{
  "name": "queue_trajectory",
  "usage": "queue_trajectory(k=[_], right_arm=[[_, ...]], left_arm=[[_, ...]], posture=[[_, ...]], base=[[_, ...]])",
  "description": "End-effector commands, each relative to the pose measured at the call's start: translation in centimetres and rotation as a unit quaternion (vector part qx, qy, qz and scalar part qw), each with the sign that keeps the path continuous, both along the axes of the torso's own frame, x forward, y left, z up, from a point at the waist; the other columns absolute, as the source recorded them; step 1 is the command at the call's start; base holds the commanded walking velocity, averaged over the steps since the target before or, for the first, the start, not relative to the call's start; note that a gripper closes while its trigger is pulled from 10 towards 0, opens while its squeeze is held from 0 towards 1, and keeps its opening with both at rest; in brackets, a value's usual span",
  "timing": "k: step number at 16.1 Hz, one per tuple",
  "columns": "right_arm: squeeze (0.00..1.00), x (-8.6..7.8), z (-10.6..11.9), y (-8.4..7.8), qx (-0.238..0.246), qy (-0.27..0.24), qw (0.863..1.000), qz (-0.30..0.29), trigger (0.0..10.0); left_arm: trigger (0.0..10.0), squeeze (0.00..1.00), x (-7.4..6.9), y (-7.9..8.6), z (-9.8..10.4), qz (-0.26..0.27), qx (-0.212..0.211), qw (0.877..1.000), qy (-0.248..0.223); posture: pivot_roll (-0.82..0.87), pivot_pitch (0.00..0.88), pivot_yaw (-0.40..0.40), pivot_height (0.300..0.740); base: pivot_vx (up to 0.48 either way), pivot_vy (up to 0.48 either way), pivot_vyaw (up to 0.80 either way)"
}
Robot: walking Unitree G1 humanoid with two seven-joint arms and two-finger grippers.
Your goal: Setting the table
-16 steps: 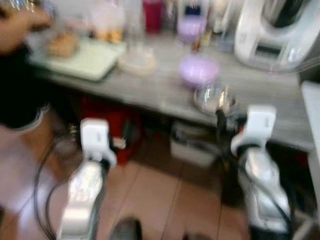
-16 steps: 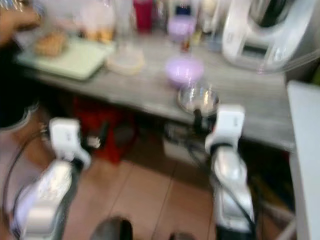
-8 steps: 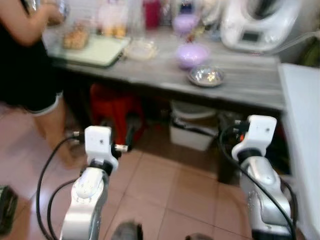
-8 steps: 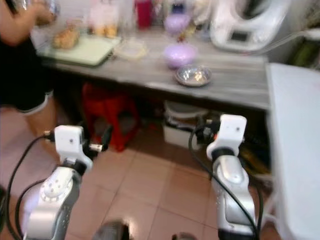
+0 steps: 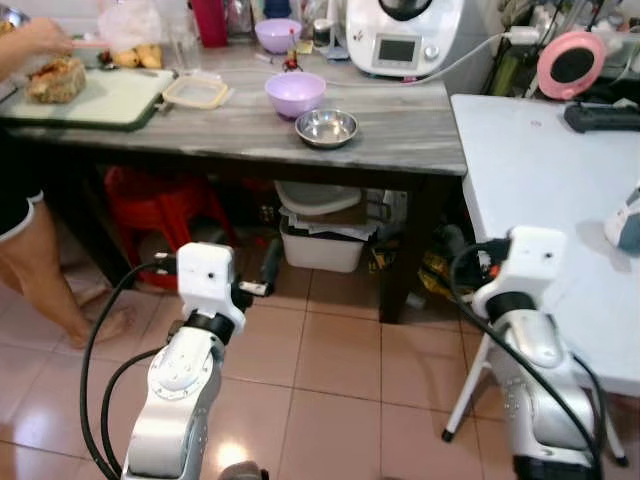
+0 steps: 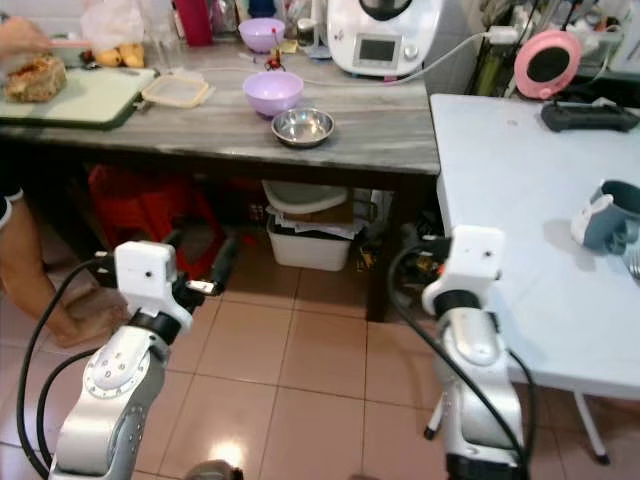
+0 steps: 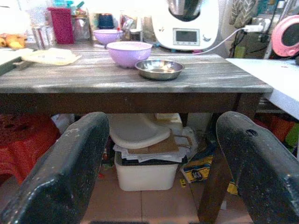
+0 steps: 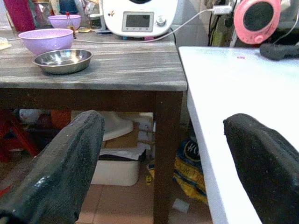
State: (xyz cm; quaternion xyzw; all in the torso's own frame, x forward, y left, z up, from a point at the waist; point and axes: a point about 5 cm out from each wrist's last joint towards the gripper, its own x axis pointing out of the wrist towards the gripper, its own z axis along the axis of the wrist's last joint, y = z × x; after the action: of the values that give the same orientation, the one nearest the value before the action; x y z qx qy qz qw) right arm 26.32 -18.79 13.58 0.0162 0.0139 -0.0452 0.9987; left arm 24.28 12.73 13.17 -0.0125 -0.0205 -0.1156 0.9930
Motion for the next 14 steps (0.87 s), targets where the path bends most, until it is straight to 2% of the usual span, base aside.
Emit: queue_trajectory(k=[1,14], right_arm=[[0.00,0.18,0.41,0.60,0.007,-0.010,1.000,0.012,10.0],[0.00,0.29,0.27,0.68,0.012,-0.006,1.000,0.016,10.0]], left_arm=[[10.0,0.00,0.05,0.31,0.15,0.001,0.000,1.000,-0.001],[10.0,0.00,0.12,0.12,0.35,-0.010,-0.006,1.000,-0.006]], posture=[[0.01,0.040,-0.003,0.740],[0.01,0.045,-0.001,0.740]], base=[[0.000,-0.480,0.00],[0.000,-0.478,-0.03]])
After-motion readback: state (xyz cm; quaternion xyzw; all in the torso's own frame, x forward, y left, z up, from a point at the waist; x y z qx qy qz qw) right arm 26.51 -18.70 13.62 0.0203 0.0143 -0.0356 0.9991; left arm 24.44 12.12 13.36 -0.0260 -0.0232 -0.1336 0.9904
